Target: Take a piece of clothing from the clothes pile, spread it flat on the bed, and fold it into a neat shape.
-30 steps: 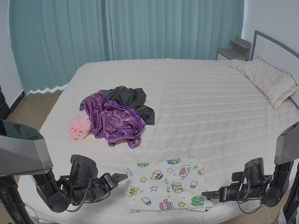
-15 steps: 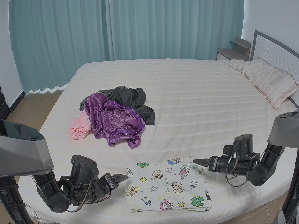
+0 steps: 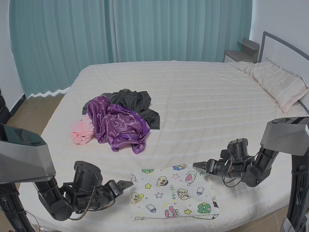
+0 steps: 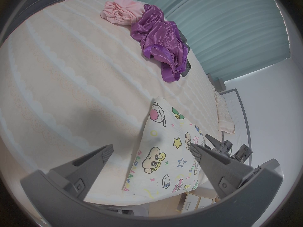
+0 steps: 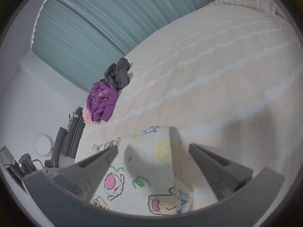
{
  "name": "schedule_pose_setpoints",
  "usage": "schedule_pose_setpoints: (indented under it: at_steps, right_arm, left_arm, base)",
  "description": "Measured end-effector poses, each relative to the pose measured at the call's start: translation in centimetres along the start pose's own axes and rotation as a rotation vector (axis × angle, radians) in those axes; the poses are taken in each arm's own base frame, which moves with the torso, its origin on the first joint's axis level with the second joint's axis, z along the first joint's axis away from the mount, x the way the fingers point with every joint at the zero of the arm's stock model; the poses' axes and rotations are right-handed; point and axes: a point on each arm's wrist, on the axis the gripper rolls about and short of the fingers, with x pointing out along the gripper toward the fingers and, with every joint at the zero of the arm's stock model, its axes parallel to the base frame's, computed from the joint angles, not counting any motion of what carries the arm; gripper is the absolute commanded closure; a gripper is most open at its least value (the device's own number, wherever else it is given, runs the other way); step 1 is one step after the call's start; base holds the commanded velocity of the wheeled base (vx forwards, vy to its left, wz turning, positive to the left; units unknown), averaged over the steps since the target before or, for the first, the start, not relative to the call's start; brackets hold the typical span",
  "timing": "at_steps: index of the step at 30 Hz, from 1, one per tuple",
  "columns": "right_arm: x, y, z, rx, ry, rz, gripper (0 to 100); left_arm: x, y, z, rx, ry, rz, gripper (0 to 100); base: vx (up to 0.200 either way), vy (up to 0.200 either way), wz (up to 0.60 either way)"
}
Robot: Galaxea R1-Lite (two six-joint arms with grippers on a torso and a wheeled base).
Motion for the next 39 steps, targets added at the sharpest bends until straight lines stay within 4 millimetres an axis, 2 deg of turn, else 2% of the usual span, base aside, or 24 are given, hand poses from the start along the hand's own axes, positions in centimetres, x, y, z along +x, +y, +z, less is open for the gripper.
schedule_pose_setpoints:
  at_steps: [28, 29, 35, 39]
  right_arm:
    - [-0.8, -2.0, 1.7, 0.087, -0.063, -0.039, 100]
    - [-0.8, -2.1, 1.7, 0.089, -0.063, -0.040, 0]
    - [-1.6, -2.3, 1.9, 0.101, -0.075, -0.048, 0]
    - [-3.1, -1.6, 2.4, 0.100, -0.100, -0.042, 0]
  left_arm:
    - [0.0, 0.0, 0.0, 0.000, -0.001, 0.001, 0]
    - [0.0, 0.0, 0.0, 0.000, -0.002, 0.001, 0]
    - [-0.1, -0.1, 0.2, 0.001, -0.018, 0.001, 0]
    - [-0.8, -0.5, 0.8, 0.006, -0.066, -0.018, 0]
  base:
    - [0.000, 0.000, 0.00]
    - [0.000, 0.000, 0.00]
    - [0.000, 0.000, 0.00]
    - [0.000, 0.000, 0.00]
